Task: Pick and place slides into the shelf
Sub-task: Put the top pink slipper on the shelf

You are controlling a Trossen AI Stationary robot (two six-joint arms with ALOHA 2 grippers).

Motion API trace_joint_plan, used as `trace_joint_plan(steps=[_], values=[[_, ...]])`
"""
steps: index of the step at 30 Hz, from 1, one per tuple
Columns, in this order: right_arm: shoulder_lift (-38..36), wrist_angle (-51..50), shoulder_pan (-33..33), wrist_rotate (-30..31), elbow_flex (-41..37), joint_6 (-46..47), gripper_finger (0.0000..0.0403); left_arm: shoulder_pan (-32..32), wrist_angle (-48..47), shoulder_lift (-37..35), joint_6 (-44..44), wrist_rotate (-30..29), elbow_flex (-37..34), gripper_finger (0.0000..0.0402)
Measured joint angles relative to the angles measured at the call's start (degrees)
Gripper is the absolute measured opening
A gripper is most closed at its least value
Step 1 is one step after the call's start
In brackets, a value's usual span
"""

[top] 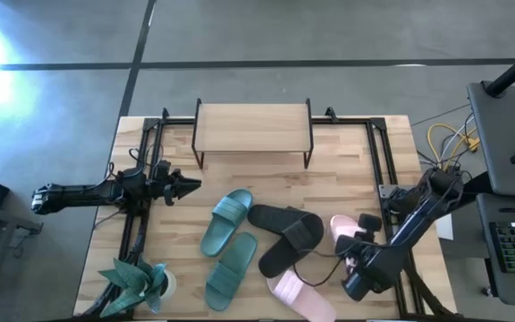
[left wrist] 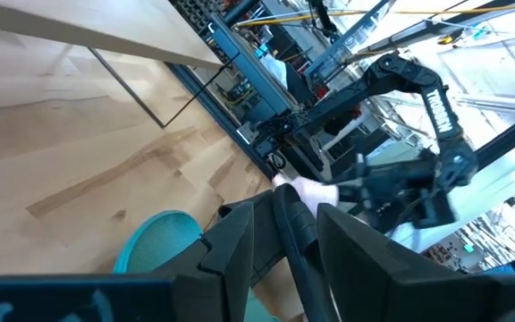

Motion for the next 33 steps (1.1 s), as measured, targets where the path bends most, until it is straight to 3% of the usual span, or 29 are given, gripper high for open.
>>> trace_joint_plan(steps=[4,10,14,17,26,33], values=[[-0.99,0.30,-0.70,6.02,6.35,5.15,0.0013,0.00,0.00,-0.01,0.00,-0.02,0.00,0.0111],[-1.13,0.32,-6.48,22.95,13.36,7.56,0.0012,0.00,-0.02,-0.20,0.02,0.00,0.17,0.0111],[-1.13,0.56,-13.34,35.75,16.19,-0.59,0.0013,0.00,-0.04,-0.02,0.09,0.00,0.33,0.0111],[-1.11,0.38,-20.33,42.15,17.22,-9.63,0.0013,0.00,-0.03,-0.08,0.11,0.00,0.35,0.0111],[-1.06,4.94,-43.21,43.61,19.19,-30.32,0.0013,0.00,0.02,0.00,0.13,-0.91,0.35,0.0111],[-0.77,28.89,-57.67,31.40,20.55,-58.50,0.0013,0.00,0.09,-0.09,0.20,-1.45,0.37,0.0111]])
